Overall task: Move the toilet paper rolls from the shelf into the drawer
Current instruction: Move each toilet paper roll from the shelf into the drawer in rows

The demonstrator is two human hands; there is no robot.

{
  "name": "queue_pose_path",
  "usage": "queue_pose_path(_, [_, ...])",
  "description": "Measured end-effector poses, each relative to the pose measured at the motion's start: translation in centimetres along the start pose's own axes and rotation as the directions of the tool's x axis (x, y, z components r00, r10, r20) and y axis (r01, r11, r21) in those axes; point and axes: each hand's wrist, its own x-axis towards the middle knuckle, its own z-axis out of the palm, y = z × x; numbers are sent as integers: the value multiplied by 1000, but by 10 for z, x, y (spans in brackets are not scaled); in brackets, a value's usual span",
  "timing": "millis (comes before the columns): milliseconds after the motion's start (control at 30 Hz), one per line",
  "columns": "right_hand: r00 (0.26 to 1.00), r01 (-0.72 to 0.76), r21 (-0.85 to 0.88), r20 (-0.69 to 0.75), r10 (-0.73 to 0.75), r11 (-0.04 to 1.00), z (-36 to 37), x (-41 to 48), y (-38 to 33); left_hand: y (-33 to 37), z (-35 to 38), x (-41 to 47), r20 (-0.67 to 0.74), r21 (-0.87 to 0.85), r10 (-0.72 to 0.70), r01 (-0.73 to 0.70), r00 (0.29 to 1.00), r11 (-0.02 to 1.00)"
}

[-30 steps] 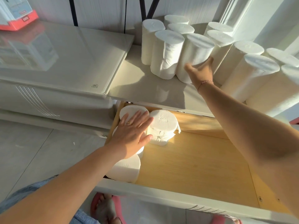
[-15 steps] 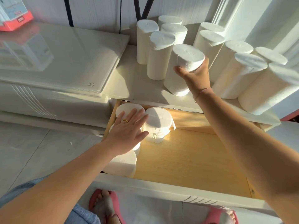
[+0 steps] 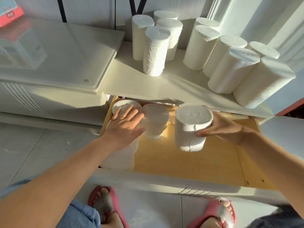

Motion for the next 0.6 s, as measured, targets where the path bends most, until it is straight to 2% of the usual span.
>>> queue_pose_path(67, [997, -38, -23, -67, 37, 999, 12, 6, 25, -1, 1, 0, 2, 3, 0, 0, 1000, 1000])
queue_pose_path(167, [962, -106, -41, -257, 92, 994, 19, 15, 54, 0, 1, 0, 3, 7, 0, 0, 1000, 1000])
queue_pose_path(233, [949, -109, -108, -307, 71, 988, 19, 18, 62, 0, 1, 0, -3, 12, 0, 0, 1000, 1000])
queue_pose_path(367, [963, -174, -226, -243, 117, 958, 17, 12, 63, -1, 2, 0, -10, 15, 1, -1, 1000, 1000])
queue_pose_path(433, [968, -237, -122, -112, 224, 964, 10, 5, 59, -1, 3, 0, -11, 14, 2, -2, 1000, 1000])
queue_pose_path(500, [934, -356, 61, 19, 356, 932, 6, 2, 53, 0, 3, 1, -10, 17, 6, -6, 1000, 1000])
queue_pose_path(600, [849, -519, 237, 30, 528, 821, 11, 6, 46, 0, 3, 0, -15, 12, 10, -10, 1000, 1000])
